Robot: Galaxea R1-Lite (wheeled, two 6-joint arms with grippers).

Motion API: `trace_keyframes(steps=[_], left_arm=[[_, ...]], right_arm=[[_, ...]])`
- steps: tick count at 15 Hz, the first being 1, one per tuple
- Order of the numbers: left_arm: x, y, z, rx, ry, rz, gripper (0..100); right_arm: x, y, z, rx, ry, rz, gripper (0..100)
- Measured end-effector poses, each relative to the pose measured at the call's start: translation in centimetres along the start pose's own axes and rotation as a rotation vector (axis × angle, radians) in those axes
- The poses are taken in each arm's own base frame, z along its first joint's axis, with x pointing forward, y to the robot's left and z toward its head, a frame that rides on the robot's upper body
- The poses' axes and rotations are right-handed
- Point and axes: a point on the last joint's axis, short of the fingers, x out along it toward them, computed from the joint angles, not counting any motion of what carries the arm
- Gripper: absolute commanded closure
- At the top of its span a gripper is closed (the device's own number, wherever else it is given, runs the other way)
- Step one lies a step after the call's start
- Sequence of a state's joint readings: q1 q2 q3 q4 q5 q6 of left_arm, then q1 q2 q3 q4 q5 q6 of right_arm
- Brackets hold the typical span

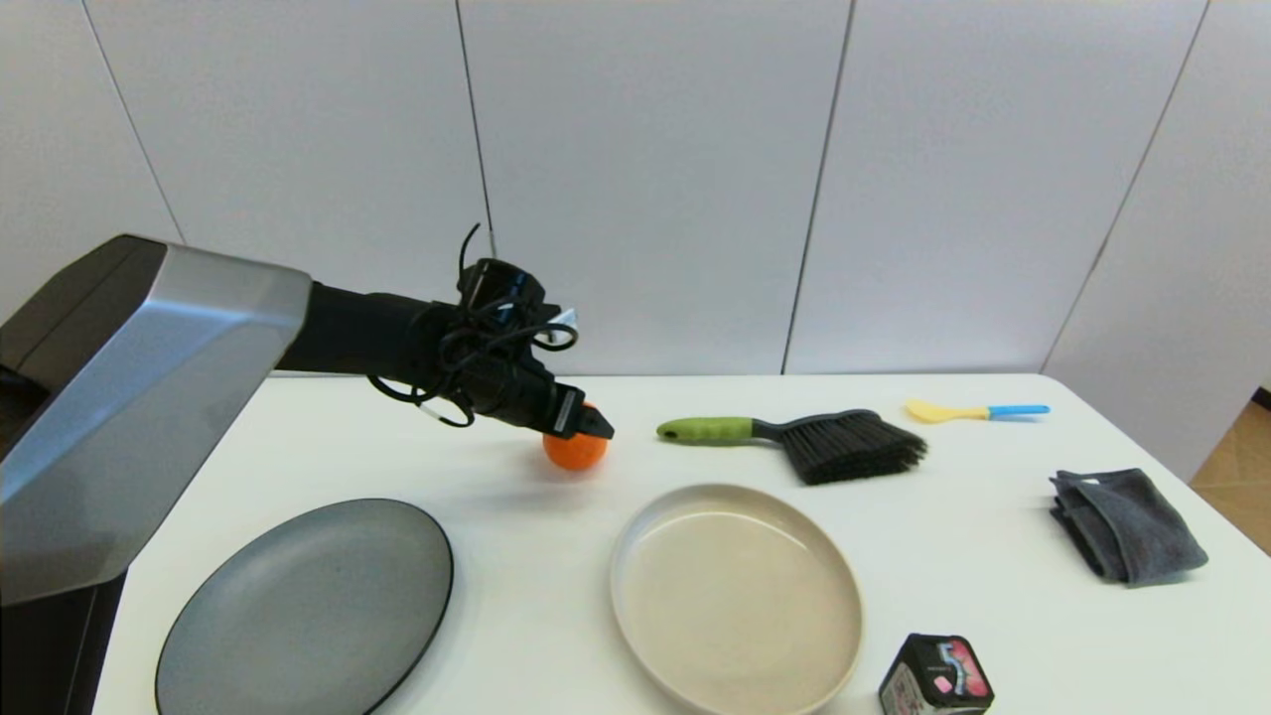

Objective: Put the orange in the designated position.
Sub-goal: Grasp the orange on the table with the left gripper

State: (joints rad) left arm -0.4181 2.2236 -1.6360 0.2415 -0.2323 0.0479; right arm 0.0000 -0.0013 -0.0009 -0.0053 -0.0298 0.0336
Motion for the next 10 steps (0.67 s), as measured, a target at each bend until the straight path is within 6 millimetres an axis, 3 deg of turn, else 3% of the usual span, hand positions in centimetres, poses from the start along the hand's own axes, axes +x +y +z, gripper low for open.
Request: trace_keyframes(steps=[10], left_arm=[[1.8, -0.1, -0.7, 0.0, 0.033, -0.009, 0]], right_arm=[[0.0, 0.0, 0.0, 0.0, 0.0, 0.0, 0]])
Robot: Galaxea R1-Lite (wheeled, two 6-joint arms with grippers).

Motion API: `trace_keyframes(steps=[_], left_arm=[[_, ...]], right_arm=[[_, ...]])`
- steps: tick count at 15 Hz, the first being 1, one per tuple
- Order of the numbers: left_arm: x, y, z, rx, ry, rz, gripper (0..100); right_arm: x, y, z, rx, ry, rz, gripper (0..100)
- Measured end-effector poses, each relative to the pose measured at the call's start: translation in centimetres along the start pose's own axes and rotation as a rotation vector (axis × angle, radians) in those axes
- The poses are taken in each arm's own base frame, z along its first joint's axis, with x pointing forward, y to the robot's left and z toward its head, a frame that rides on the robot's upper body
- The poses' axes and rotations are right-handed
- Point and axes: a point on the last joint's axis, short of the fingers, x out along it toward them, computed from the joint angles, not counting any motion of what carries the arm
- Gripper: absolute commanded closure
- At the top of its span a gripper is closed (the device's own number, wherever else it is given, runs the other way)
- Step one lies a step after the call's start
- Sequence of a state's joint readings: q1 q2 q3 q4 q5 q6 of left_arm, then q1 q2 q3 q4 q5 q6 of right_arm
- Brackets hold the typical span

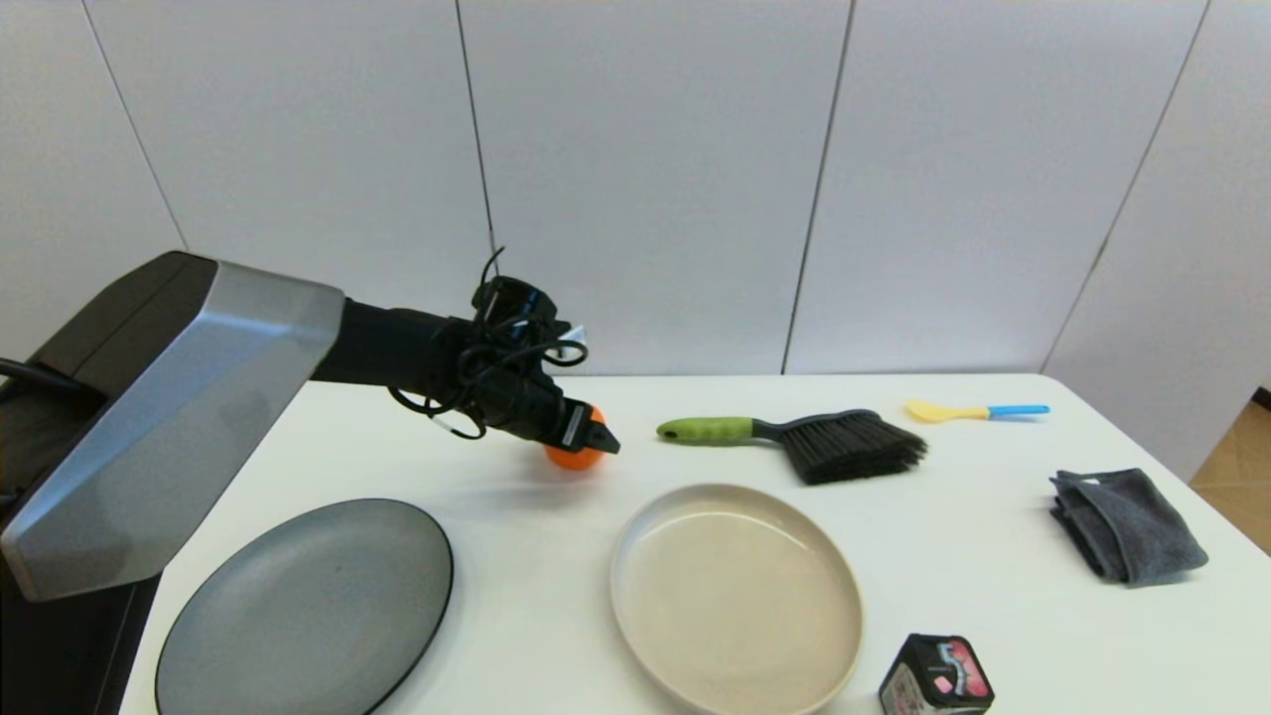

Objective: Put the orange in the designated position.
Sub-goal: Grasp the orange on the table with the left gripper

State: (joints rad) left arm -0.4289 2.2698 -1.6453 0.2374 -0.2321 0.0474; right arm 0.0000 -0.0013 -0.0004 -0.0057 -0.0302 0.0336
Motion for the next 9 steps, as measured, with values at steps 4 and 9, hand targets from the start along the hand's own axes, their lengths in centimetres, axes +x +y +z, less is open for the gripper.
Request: trace_keyframes(steps=[4, 9], left_arm=[[0.31, 0.04, 0.01, 0.007, -0.014, 0.0, 0], [-0.02, -0.79, 0.28, 0.023, -0.022, -0.009, 0]], right_arm=[[0.0, 0.0, 0.0, 0.0, 0.0, 0.0, 0], [0.0, 0.0, 0.0, 0.0, 0.0, 0.001, 0]])
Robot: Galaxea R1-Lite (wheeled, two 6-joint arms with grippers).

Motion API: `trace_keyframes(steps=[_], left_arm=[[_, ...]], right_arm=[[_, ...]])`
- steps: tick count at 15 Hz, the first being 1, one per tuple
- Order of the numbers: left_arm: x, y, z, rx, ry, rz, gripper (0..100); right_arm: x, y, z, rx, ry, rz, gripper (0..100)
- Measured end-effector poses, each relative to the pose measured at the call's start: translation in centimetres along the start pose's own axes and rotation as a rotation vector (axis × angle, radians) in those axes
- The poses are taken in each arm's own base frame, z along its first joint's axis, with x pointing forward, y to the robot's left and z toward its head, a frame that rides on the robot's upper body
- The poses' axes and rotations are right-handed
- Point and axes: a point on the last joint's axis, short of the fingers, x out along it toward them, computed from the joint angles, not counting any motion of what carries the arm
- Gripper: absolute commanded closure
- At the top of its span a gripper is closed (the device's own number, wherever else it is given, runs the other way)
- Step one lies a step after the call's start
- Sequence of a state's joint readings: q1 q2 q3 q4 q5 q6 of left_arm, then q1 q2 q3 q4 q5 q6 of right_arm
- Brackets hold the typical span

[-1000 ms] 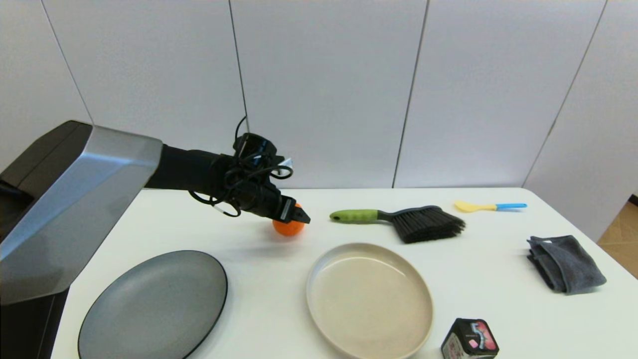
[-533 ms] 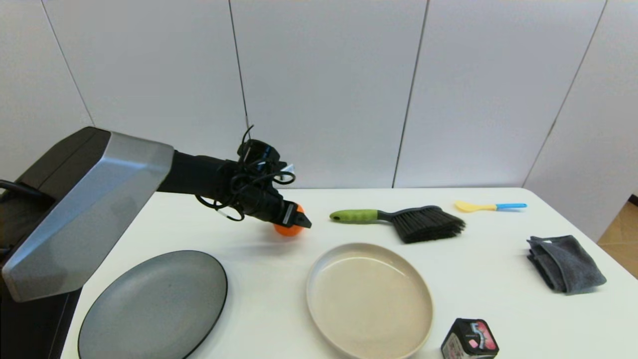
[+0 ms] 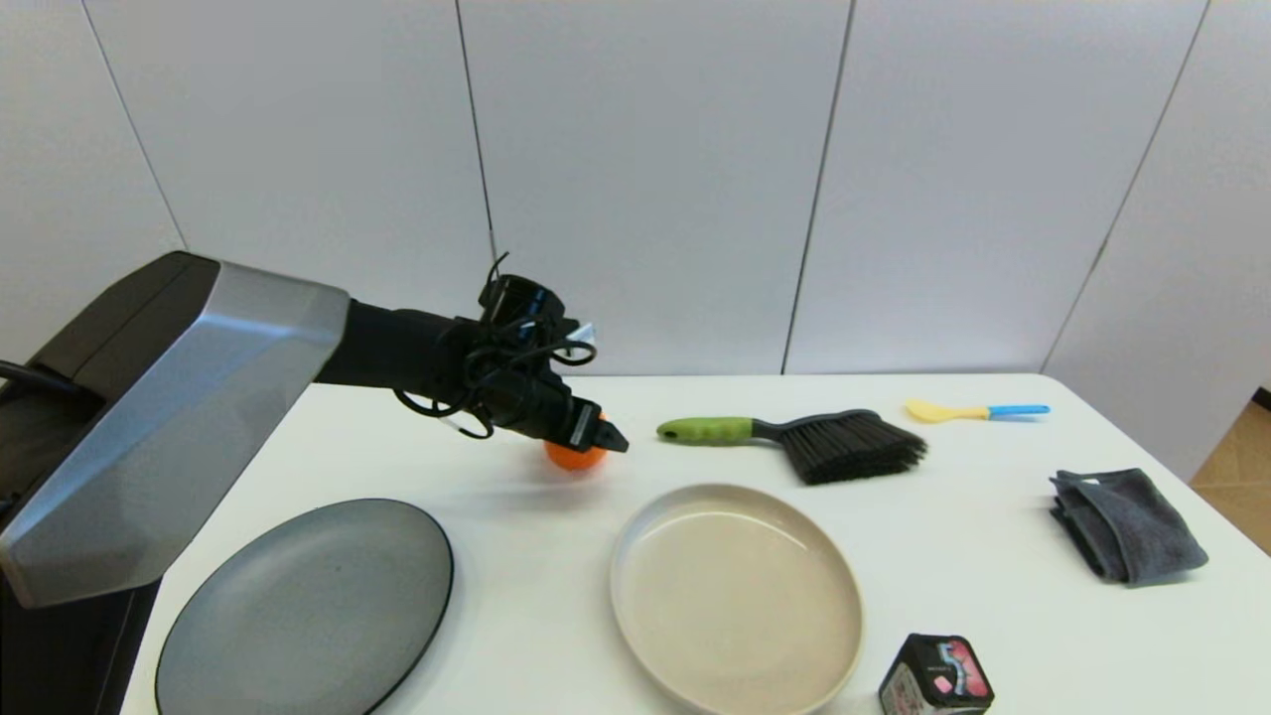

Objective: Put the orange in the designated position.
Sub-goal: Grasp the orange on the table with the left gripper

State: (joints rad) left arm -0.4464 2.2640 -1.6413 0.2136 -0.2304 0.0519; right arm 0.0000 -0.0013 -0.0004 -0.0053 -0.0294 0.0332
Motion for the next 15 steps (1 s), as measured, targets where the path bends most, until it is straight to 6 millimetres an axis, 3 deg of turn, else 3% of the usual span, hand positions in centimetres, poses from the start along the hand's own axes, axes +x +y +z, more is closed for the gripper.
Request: trace_keyframes(steps=[11, 12, 15], left_arm=[[-0.34, -0.72, 0.42, 0.009, -0.016, -0.001, 0], [-0.33, -0.71, 0.41, 0.009, -0.015, 0.013, 100], [-0.31, -0.59, 0.63, 0.019, -0.036, 0.051, 100]], right_arm=[[0.0, 0.0, 0.01, 0.0, 0.0, -0.001, 0], [0.0, 0.0, 0.01, 0.0, 0.0, 0.0, 0], [0.0, 0.0, 0.01, 0.0, 0.0, 0.0, 0]])
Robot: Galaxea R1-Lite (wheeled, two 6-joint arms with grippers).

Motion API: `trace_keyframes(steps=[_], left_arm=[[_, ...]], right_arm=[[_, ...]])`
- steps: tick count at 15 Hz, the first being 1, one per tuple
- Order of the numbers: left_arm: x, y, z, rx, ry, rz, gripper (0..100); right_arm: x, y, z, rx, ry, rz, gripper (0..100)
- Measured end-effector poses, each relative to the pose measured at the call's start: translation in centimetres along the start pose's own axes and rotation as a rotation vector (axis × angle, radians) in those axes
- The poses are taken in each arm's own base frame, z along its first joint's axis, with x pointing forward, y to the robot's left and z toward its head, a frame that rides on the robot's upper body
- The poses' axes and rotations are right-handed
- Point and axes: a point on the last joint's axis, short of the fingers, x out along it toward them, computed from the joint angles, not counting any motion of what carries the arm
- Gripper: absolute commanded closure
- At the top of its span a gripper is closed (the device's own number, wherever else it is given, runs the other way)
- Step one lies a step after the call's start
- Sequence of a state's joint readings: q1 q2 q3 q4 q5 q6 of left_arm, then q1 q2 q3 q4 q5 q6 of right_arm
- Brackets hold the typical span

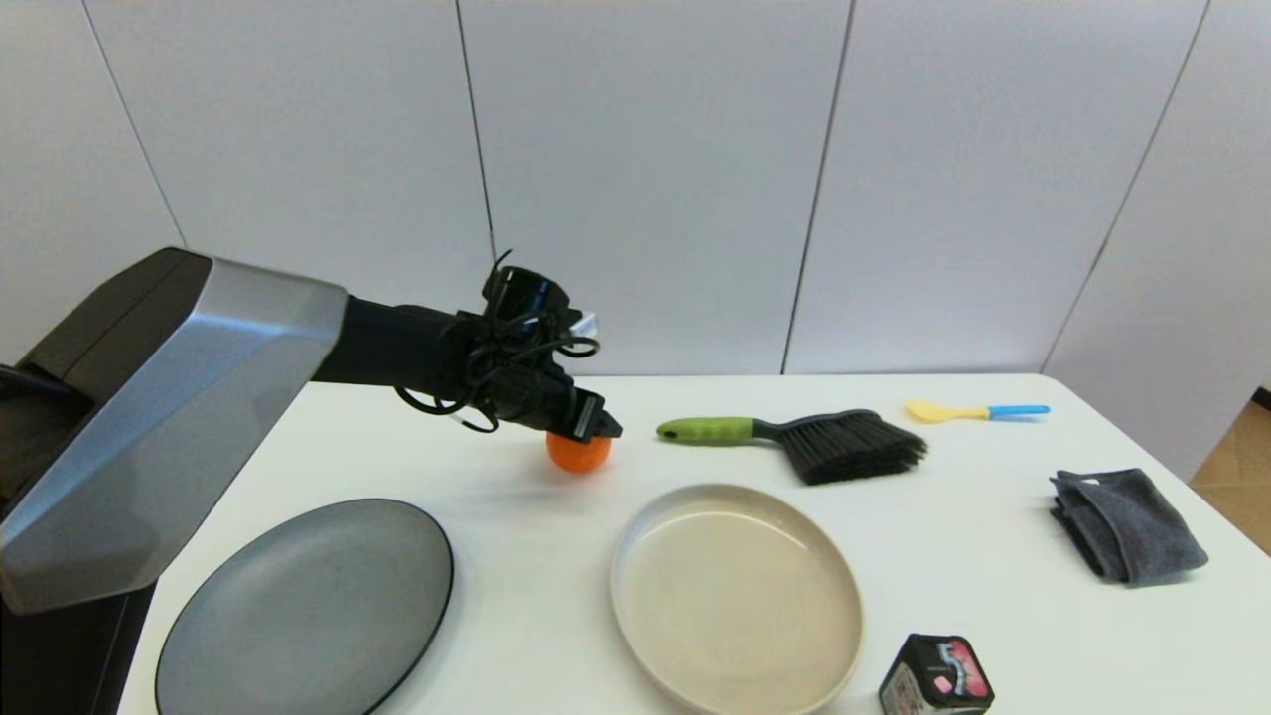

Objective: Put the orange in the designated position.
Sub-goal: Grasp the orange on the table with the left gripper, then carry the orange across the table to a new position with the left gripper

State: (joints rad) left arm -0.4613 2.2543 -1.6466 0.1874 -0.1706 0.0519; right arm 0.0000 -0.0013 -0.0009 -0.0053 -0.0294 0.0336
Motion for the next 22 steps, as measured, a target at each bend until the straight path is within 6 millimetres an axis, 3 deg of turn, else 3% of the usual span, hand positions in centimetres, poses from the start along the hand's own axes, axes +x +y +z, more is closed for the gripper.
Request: trace_keyframes(steps=[5, 8, 12, 18, 22], left_arm=[[-0.2, -0.1, -0.1, 0.006, 0.029, -0.002, 100], [-1.5, -0.5, 0.4, 0.009, 0.022, -0.007, 100], [-5.6, -1.1, 0.4, -0.008, 0.104, -0.01, 100], [-13.5, -2.6, -0.9, -0.034, 0.241, -0.02, 100], [-16.1, -4.4, -2.8, -0.014, 0.294, -0.05, 100]], right_arm=[[0.0, 0.0, 0.0, 0.0, 0.0, -0.001, 0], [0.0, 0.0, 0.0, 0.0, 0.0, -0.001, 0], [0.0, 0.0, 0.0, 0.0, 0.0, 0.0, 0], [0.0, 0.0, 0.0, 0.0, 0.0, -0.001, 0], [0.0, 0.0, 0.0, 0.0, 0.0, -0.001, 0]])
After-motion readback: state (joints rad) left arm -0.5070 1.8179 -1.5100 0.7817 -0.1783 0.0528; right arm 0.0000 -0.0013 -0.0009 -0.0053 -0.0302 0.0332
